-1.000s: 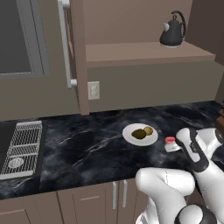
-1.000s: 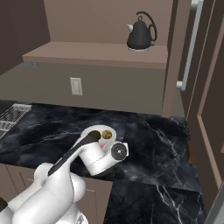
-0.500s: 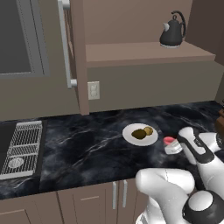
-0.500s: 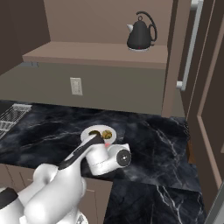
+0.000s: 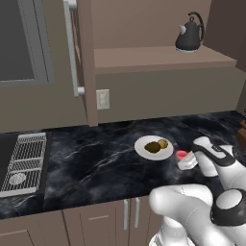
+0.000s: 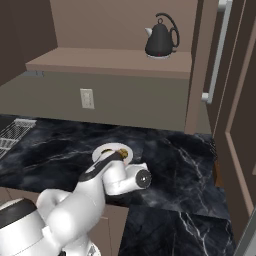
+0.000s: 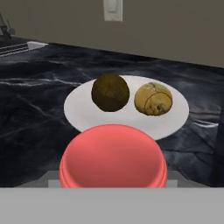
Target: Pick the avocado and bread from the counter and place them on the plate. Then pick the jam from the cabinet and place it next to the plate. Lastly close the cabinet door.
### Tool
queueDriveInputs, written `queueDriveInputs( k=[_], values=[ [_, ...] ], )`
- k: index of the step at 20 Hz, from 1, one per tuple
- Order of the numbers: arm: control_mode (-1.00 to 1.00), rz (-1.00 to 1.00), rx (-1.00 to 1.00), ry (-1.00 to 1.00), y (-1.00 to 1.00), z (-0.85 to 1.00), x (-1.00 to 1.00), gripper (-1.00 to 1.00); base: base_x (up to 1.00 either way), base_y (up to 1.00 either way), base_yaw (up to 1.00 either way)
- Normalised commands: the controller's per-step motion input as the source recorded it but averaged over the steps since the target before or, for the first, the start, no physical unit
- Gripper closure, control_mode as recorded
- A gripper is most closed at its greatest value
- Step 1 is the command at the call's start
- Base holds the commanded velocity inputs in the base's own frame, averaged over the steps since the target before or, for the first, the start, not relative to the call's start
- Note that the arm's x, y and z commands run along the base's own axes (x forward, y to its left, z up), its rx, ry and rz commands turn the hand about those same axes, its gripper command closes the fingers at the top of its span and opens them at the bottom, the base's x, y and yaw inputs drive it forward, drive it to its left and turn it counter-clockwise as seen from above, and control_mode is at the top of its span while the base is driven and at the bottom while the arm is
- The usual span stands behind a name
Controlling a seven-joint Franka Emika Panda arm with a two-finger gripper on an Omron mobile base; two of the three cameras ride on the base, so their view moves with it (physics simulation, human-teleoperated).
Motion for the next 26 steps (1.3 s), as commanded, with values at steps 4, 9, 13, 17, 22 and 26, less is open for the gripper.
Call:
queueDriveInputs(
  k=[4,9,13,17,22,26],
  values=[
    [-1.00,0.05,0.00,0.00,0.00,-0.12,0.24,1.00,0.00,0.00,0.00],
    [-1.00,0.06,0.00,-0.01,0.00,-0.18,0.17,1.00,0.00,0.00,0.00],
    [-1.00,0.05,0.00,-0.04,0.00,-0.18,0.13,1.00,0.00,0.00,0.00],
    [-1.00,0.05,0.00,-0.03,0.00,-0.18,0.11,1.00,0.00,0.00,0.00],
    [-1.00,0.04,0.00,-0.02,0.00,-0.17,0.07,1.00,0.00,0.00,0.00],
    [-1.00,0.03,0.00,-0.04,0.00,-0.19,0.01,-1.00,0.00,0.00,0.00]
  ],
)
